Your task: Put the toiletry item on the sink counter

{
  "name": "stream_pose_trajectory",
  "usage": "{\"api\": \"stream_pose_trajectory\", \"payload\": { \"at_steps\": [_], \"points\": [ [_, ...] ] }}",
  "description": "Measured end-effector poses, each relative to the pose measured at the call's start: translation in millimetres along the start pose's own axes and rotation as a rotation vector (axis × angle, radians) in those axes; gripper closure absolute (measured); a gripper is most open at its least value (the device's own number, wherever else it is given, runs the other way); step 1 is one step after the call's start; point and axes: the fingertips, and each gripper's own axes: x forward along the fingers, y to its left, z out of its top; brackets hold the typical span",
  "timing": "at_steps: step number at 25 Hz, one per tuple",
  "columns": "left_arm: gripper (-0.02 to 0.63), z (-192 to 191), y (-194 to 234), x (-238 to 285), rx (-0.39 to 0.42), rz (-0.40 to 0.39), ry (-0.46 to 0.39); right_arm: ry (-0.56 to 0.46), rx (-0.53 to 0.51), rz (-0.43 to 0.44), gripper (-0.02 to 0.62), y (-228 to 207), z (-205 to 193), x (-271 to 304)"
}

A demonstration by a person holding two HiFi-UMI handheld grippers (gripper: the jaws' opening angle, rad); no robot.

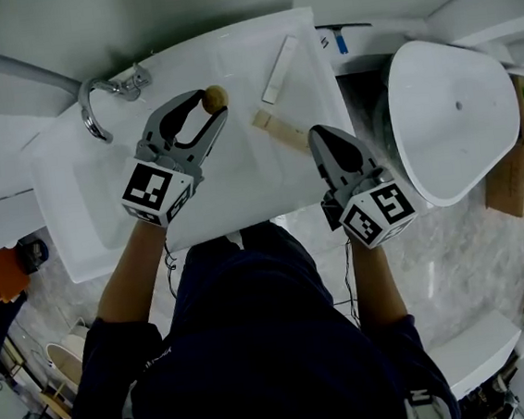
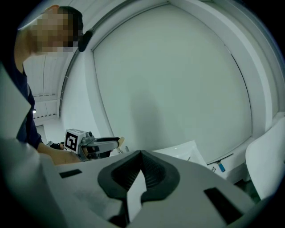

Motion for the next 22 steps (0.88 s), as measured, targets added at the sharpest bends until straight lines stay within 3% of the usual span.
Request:
{"api": "stream_pose_trajectory", "payload": {
  "at_steps": [10,22],
  "points": [
    [0.413,-19,12,37,0.005,-0.005,0.053,0.027,0.018,0.009,0.591,-26,-12,18],
    [0.413,-56,40,90,0.009,-0.063,0.133,0.056,0.047,-0.051,0.591,-53,-31,46]
  ]
}}
